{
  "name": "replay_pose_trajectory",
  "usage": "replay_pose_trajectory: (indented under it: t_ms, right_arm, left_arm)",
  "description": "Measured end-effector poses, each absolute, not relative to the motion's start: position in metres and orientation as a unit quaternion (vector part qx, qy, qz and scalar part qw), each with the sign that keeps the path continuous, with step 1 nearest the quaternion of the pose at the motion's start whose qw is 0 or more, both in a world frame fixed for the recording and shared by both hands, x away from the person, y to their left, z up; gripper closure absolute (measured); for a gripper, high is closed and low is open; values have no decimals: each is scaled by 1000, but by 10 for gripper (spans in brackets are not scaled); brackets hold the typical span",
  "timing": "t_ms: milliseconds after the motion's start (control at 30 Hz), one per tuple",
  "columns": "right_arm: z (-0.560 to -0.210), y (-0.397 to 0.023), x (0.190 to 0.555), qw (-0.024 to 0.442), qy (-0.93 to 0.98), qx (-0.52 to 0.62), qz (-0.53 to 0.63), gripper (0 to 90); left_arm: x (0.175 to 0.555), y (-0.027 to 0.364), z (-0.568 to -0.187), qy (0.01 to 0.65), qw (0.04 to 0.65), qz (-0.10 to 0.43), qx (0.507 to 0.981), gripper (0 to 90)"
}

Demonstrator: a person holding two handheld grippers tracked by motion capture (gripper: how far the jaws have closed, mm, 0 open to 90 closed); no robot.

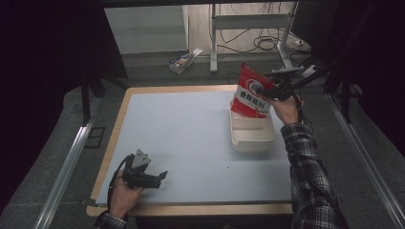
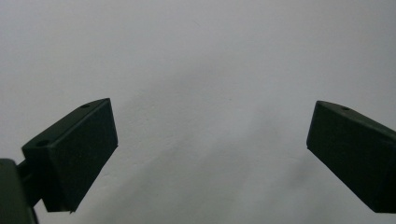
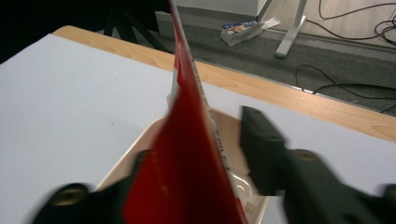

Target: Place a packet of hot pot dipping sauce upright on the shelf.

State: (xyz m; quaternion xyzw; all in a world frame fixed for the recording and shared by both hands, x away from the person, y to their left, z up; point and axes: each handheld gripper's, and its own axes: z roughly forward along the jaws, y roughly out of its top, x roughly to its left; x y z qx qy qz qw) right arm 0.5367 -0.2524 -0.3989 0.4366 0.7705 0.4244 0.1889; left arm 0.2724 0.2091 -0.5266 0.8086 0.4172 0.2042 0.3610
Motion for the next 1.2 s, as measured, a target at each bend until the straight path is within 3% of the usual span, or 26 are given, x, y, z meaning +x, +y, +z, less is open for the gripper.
replay_pose_trajectory:
  t_ms: [167, 433, 1200]
  right_arm:
    - [-396, -257, 534, 187, 761, 443, 436, 256]
    - [-393, -262, 522, 183, 771, 430, 433, 149]
    - [-392, -262, 470, 185, 798, 402, 409, 50]
  left_arm:
    - [273, 209, -527, 418, 360, 204, 809, 15]
    - [273, 208, -527, 417, 359, 205, 809, 15]
    - [272, 207, -526, 414, 365, 202, 809, 17]
